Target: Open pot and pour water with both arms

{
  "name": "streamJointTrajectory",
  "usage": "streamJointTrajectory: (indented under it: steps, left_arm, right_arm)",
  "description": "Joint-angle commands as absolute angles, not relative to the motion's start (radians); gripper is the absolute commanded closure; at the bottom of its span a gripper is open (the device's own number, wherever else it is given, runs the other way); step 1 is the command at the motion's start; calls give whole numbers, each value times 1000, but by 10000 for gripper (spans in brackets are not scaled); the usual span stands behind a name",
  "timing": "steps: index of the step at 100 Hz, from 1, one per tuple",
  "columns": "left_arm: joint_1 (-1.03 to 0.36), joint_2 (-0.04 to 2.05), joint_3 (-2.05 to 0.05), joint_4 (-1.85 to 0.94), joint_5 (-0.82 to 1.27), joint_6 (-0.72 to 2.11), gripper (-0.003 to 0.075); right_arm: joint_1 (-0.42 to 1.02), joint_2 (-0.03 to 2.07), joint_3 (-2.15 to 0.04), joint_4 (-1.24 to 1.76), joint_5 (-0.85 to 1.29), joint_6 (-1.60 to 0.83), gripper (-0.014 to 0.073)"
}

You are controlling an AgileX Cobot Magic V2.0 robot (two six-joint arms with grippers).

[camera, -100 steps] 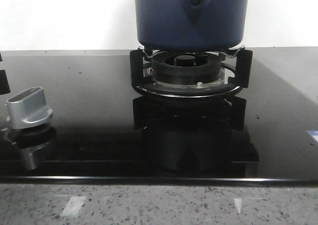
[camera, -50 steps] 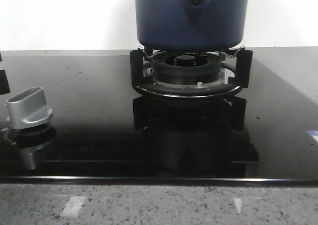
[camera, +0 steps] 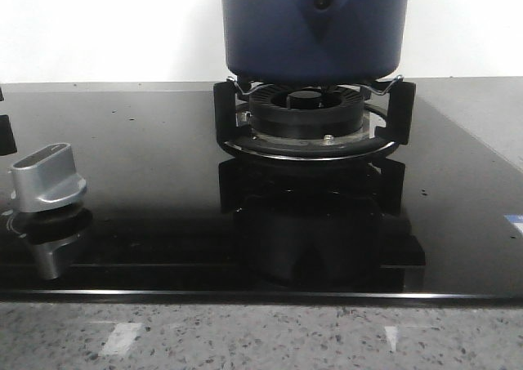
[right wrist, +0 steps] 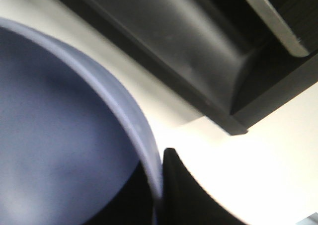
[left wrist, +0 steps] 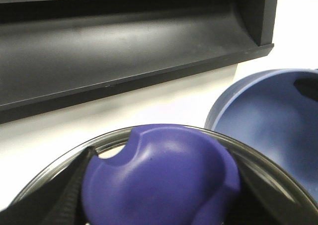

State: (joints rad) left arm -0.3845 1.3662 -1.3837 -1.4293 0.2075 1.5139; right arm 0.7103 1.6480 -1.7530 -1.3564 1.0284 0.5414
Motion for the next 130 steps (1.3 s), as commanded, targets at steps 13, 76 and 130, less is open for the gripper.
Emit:
streamJointTrajectory:
  steps: [13,76,130]
  left_arm:
    - [-380,1330,-1416,-1461,196,1505,468]
    - [-380,1330,-1416,-1461,247,1505,468]
    - [-382,1332,-1416,-1465,316,1505,468]
  right_arm:
    - [690,1595,-1779,-1266,1059,549,641]
    - [634,1589,-1781,-979,1142,546,643]
    - [325,1401,-1783,-594,1129,500,643]
